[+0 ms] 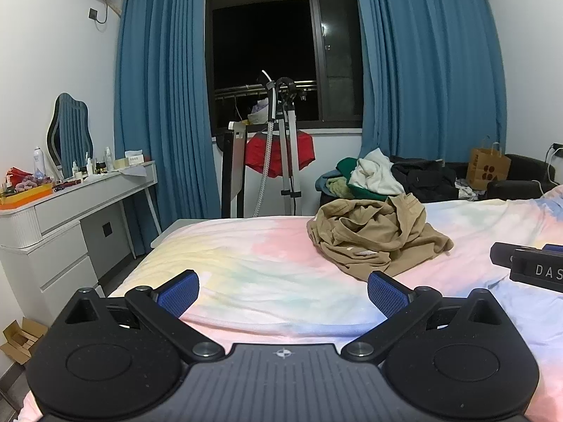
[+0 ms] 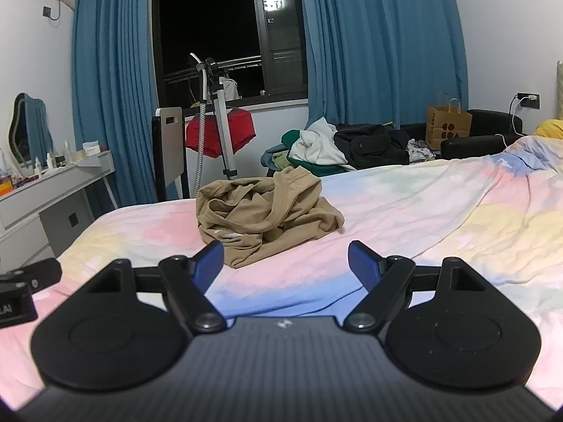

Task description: Fold clothes

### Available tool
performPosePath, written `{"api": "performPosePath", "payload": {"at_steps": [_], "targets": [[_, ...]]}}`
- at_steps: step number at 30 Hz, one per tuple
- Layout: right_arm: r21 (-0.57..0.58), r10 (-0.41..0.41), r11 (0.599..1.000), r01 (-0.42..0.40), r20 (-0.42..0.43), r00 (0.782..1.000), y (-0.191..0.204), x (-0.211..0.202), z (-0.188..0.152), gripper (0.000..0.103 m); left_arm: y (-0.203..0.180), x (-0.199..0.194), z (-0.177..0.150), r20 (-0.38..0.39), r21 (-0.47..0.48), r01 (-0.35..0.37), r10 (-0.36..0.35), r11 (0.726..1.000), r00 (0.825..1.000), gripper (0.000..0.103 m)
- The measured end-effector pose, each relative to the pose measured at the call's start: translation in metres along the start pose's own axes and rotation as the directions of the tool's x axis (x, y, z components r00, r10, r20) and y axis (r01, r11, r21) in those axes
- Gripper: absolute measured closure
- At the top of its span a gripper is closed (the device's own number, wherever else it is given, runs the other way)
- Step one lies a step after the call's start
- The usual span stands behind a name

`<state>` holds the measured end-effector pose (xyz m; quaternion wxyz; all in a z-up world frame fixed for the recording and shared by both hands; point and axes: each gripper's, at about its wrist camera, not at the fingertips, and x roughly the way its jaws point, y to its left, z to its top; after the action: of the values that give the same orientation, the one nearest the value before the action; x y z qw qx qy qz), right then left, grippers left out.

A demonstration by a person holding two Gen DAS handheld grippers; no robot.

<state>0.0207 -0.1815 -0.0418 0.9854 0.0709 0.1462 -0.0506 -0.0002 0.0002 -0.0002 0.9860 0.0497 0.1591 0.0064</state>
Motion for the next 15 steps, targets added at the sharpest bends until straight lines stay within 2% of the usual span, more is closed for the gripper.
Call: {"api": "performPosePath", "payload": {"at_steps": [9,15], "targets": [[0.005,-0.001,1.000,0.001,0.001,1.000,0.0029,-0.0008,-0.0011,0.023,-0.0010,-0.0068,0.0010,-0.012,0.006,0.013,-0.013,1.000,1.000,0.000],[0.005,-0.007,1.000,0.007,0.017,1.000,0.0012,-0.0029,0.0030,0.023,0.0086,0.0009,-0.0025,-0.025,-0.033,0.024,-0.025,0.999,0.999,0.000]]}}
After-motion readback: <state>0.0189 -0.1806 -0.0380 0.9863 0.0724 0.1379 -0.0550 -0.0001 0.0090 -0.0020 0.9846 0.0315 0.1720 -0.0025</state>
